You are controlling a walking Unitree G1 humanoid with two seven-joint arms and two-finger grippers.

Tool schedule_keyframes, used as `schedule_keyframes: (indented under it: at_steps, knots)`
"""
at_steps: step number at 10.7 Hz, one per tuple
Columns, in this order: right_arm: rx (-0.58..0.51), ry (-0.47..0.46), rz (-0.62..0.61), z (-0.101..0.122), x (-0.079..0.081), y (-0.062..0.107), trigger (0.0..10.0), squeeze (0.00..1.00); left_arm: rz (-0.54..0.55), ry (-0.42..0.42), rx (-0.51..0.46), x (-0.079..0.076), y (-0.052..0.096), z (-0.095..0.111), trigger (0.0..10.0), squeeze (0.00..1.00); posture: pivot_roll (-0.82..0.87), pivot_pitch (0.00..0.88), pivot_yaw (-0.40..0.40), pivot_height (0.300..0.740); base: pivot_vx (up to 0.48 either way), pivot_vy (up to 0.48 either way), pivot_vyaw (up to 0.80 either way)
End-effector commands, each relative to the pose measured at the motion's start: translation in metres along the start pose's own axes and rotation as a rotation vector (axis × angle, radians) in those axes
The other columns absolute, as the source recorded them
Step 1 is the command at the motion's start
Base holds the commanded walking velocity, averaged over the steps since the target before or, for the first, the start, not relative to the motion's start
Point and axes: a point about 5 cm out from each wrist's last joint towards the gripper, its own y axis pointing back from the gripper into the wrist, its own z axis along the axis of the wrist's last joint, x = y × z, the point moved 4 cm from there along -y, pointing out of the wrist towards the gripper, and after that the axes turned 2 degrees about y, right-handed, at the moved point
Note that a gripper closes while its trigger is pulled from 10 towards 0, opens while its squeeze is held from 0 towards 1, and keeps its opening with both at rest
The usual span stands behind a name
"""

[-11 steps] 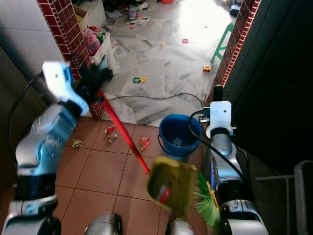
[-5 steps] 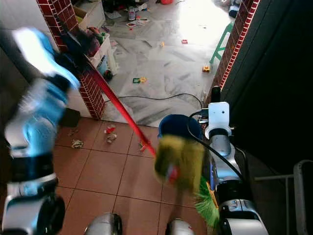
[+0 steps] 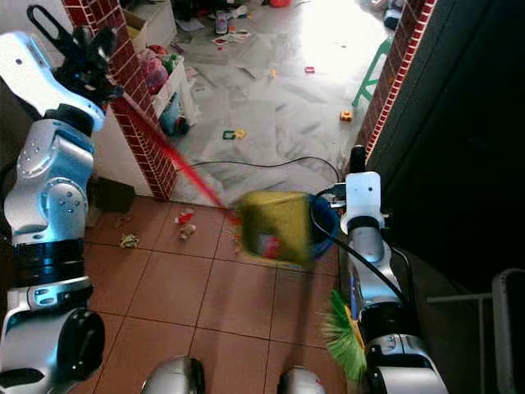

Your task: Sweep floor

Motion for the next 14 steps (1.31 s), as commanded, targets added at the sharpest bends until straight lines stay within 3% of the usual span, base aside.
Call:
schedule_keyframes:
  at_steps: [1,14]
  knots:
    - [0.016,0.013,0.011,-0.006,0.002,0.003,10.0,0.0,-0.01,0.002,-0.087,-0.005,-0.005,0.019,10.0,0.0,-0.02,0.017,0.015,0.74,0.292,0.0,0.0]
    - [0.025,0.016,0.014,-0.008,0.002,0.004,10.0,0.0,-0.042,-0.012,-0.128,-0.017,-0.008,0.015,10.0,0.0,-0.03,0.022,0.013,0.74,0.441,0.0,-0.04]
